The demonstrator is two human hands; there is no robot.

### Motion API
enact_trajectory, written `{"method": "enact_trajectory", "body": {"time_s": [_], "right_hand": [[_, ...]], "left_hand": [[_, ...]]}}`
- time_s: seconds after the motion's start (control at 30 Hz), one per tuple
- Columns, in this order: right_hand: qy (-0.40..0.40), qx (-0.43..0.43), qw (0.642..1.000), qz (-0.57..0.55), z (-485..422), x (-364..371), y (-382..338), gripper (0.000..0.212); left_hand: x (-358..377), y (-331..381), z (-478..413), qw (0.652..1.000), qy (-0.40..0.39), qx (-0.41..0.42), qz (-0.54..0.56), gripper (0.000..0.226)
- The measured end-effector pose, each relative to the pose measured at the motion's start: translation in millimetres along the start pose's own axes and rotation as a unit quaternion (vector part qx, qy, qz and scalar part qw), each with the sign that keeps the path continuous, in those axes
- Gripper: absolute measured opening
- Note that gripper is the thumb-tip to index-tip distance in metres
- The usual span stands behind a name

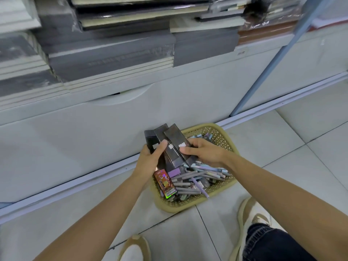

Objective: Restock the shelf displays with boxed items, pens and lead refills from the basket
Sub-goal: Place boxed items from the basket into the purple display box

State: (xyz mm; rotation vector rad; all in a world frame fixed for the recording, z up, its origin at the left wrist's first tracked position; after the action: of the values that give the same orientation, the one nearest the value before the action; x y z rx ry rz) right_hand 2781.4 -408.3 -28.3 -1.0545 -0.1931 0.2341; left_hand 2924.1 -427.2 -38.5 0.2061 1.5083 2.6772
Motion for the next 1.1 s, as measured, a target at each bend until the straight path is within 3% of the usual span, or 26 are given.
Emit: {"method": "enact_trajectory", "body": {"time_s": [0.13,0.3,0.4,0.5,0.63,0.8,0.9,1.0,1.1], "right_hand": [[-0.03,-0.018,0.998,-0.044,23.2,16.4,-29.0,0.017],[0.117,-0.085,0.989,-0.032,54.4,-8.6,-80.4,0.025],[0.148,-0.111,0.981,-0.061,77.0,-15.6,-107.6,0.02],[0.109,-0.091,0.99,-0.014,94.8,-3.9,-121.9,0.022],[0.038,-0.099,0.993,0.047,112.8,24.3,-147.5,0.027],[-0.013,-0.178,0.984,-0.024,145.3,29.4,-192.7,0.061],[-0.021,-0.231,0.973,0.013,163.3,29.6,-219.2,0.055],[0.061,-0.282,0.956,0.046,173.4,24.8,-250.7,0.033],[0.111,-0.344,0.932,0.012,185.1,23.2,-285.5,0.012]], "left_hand": [[19.4,35.9,26.4,0.998,0.008,0.037,0.045,0.032],[5.9,82.7,55.1,0.991,0.074,0.072,0.087,0.025],[-6.1,102.9,69.2,0.988,0.089,0.067,0.106,0.022],[-4.7,121.5,83.4,0.989,0.059,0.07,0.118,0.017],[6.0,143.0,101.7,0.994,0.036,0.081,0.065,0.029],[-3.3,171.2,116.0,0.995,0.046,0.064,0.068,0.021],[-14.2,186.1,126.8,0.996,0.038,0.044,0.062,0.028],[-13.1,201.9,143.0,0.998,0.003,0.049,0.035,0.037],[-6.4,221.5,159.3,0.997,-0.039,0.066,0.027,0.026]]}}
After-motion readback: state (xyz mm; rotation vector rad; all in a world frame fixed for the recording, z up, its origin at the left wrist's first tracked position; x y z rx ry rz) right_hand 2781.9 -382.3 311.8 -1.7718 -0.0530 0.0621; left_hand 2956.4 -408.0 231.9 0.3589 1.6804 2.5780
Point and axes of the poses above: each hand's wrist, its own z-axis away from the middle knuckle, its own x-axis out of the palm, y = z × x, the point moved 10 cm from there along -z, towards the middle knuckle, and after that the axes turned 4 degrees about y, right-handed, at the moved point
